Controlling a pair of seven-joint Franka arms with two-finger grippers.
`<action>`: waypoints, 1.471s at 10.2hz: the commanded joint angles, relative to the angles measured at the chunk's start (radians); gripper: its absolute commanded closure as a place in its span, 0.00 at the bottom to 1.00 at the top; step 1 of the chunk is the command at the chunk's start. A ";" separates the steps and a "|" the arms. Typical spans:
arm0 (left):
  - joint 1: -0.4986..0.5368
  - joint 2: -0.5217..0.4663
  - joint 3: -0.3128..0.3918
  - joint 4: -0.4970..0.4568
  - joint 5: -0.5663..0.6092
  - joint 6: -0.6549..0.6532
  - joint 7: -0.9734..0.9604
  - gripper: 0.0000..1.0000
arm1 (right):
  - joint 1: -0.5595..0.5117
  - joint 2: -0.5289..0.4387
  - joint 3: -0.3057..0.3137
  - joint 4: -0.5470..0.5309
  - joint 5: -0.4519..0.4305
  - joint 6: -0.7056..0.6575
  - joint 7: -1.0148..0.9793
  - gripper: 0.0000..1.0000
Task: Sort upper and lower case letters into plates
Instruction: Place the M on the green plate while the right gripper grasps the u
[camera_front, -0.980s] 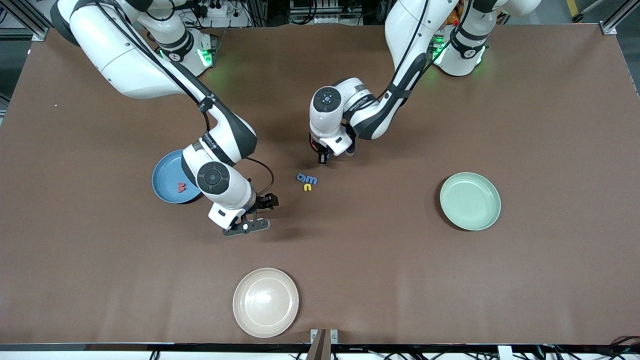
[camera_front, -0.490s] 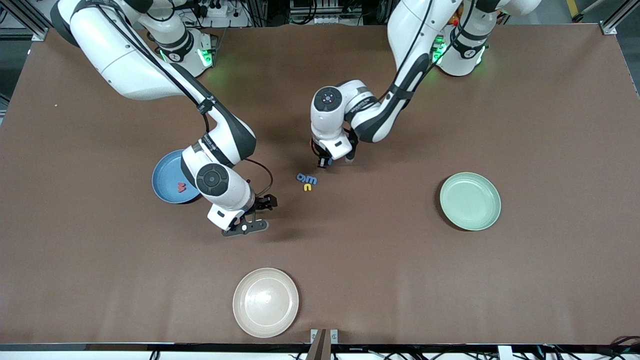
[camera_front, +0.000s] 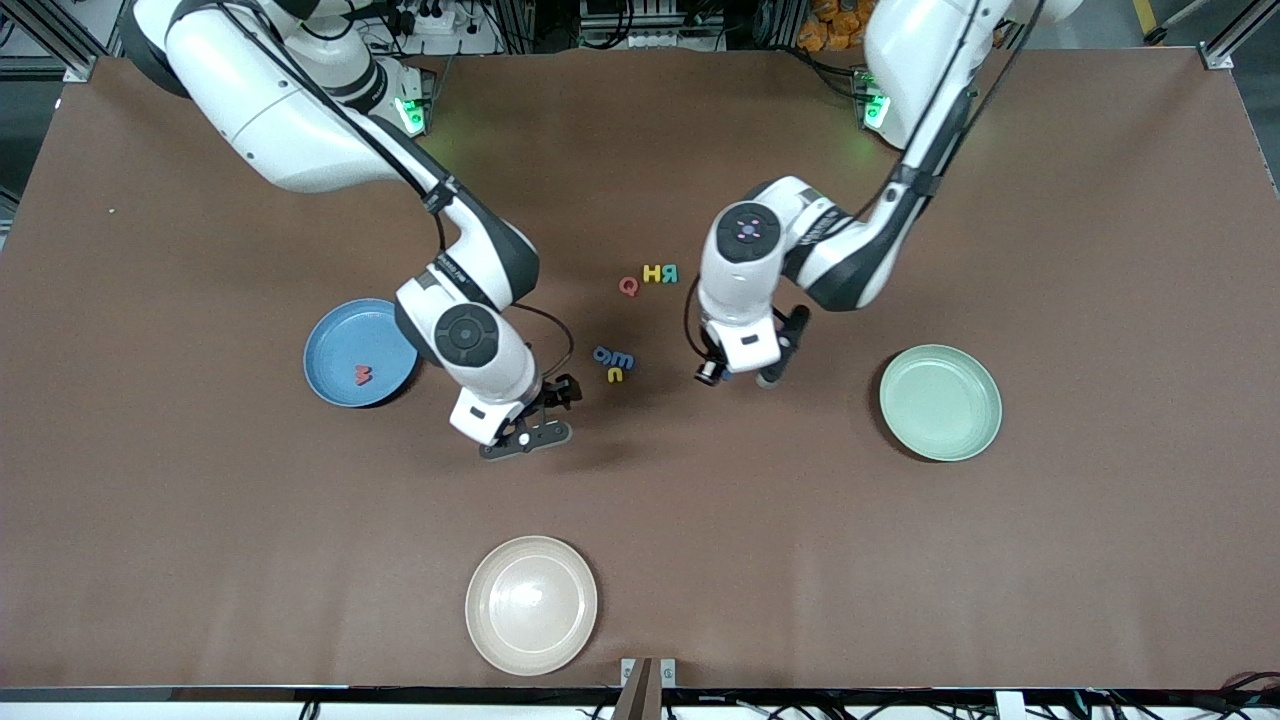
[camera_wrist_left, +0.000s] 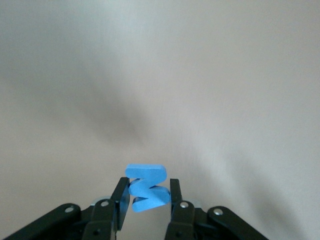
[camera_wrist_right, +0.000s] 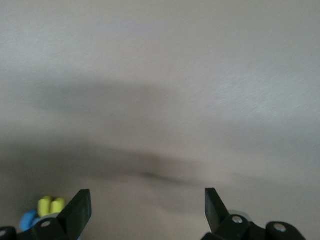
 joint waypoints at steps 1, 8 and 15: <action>0.130 -0.103 -0.046 -0.025 0.005 -0.095 0.256 1.00 | 0.055 0.023 0.004 0.014 -0.017 0.002 0.135 0.00; 0.493 -0.231 -0.107 -0.080 -0.007 -0.254 1.029 1.00 | 0.143 0.123 0.003 0.023 -0.103 0.093 0.311 0.00; 0.580 -0.076 -0.054 -0.074 -0.007 -0.205 1.191 0.63 | 0.137 0.132 0.004 0.035 -0.091 0.093 0.318 0.00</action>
